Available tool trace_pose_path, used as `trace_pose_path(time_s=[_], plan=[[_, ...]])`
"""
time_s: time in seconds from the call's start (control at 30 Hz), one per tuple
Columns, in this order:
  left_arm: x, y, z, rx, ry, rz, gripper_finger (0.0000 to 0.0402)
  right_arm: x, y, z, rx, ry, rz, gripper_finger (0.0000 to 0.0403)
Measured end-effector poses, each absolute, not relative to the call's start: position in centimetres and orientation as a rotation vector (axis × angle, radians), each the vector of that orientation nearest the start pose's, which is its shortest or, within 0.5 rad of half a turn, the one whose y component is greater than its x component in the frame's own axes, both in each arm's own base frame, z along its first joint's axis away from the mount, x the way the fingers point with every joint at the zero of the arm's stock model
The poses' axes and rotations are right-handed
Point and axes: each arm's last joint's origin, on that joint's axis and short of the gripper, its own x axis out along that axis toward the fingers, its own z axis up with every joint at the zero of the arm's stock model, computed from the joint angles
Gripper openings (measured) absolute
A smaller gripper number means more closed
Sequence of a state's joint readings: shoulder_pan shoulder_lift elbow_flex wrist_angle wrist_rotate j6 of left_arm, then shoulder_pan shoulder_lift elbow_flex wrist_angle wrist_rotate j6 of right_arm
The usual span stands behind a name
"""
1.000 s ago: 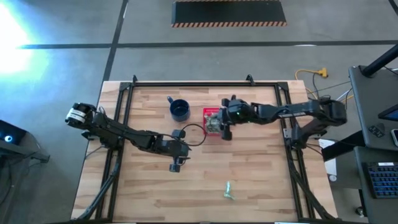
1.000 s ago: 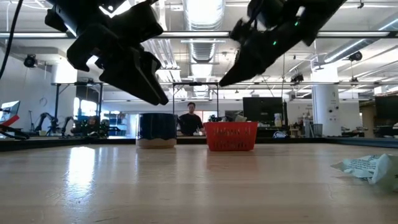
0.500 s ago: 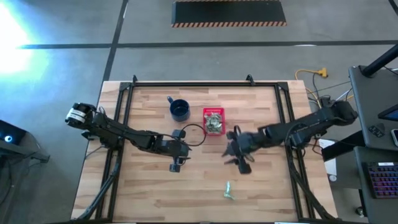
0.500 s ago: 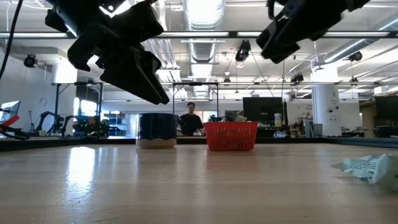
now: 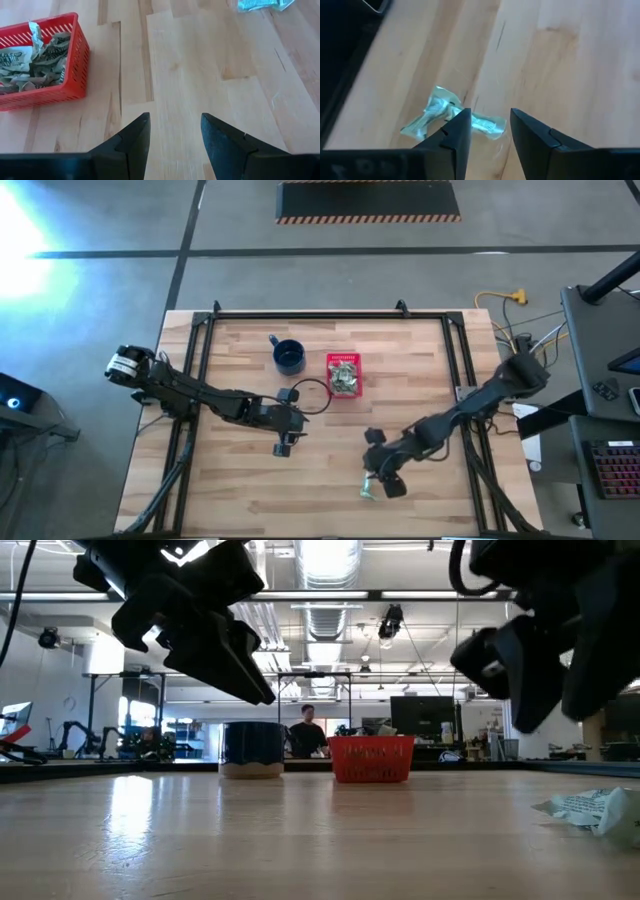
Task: Pick and place items into bin
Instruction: Put the green stevia packet into the red bin
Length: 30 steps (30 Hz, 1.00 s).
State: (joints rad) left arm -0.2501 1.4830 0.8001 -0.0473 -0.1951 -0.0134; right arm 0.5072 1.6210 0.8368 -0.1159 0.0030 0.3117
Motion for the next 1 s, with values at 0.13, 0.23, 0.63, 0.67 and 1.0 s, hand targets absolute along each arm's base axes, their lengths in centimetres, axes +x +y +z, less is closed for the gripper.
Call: trace_pose_path(time_s=[0.13,0.23,0.63,0.67,1.0], plan=[[28.9,-6.8,19.5,0.147,0.708,-0.048,0.0160,27.6,15.5,14.9,0.049,0.977,0.319,0.0121],[28.9,-6.8,19.5,0.145,0.702,-0.048,0.0160,27.8,15.7,14.3,0.045,0.995,0.322,0.0117],[28.9,-6.8,19.4,0.146,0.703,-0.048,0.0160,27.4,16.3,13.0,0.034,1.047,0.324,0.0111],[28.9,-6.8,19.4,0.147,0.703,-0.048,0.0160,27.4,16.3,12.9,0.033,1.047,0.320,0.0110],[28.9,-6.8,19.4,0.147,0.705,-0.048,0.0160,27.2,16.1,12.4,0.008,1.063,0.272,0.0099]])
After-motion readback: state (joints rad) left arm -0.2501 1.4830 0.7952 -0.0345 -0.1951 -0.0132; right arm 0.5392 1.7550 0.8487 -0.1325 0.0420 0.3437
